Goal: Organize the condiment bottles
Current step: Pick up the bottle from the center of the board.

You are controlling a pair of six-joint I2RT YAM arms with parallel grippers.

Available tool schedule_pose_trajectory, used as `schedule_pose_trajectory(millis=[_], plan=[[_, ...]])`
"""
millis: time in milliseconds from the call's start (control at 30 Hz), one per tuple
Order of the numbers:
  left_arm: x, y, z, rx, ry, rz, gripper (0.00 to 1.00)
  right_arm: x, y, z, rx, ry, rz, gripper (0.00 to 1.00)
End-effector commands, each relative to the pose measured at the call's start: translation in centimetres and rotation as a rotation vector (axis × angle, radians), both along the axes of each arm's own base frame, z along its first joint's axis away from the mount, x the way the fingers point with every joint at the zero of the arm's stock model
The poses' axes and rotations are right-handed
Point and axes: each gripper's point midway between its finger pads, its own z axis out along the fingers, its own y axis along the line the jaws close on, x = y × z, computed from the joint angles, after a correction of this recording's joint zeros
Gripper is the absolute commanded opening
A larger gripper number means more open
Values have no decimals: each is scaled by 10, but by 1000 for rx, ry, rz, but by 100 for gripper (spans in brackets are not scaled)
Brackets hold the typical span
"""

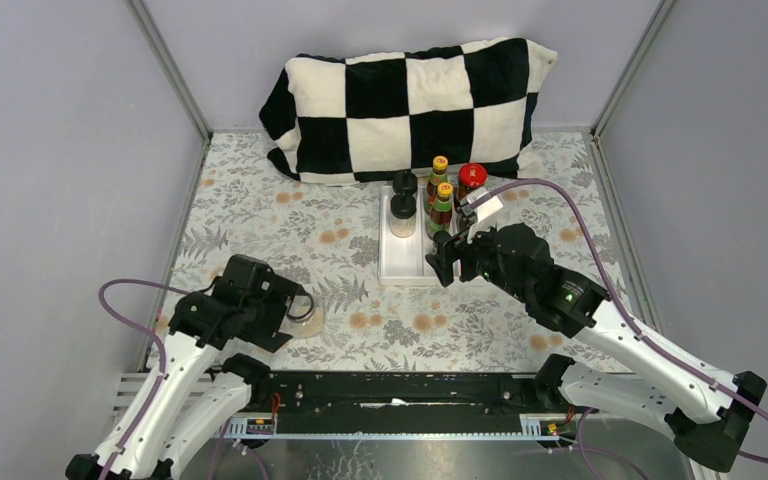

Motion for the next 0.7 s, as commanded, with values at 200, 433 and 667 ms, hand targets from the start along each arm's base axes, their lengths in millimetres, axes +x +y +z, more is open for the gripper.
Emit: schedule_pose_trajectory(millis=[200,433,667], plan=[[18,1,-6,-2,30,117,99,-5,4,4,31,-8,24,82],[44,7,-10,80,43,172,99,-9,1,4,29,-11,30,82],[59,7,-19,108,62,208,99,-10,-4,3,25,-20,22,82]])
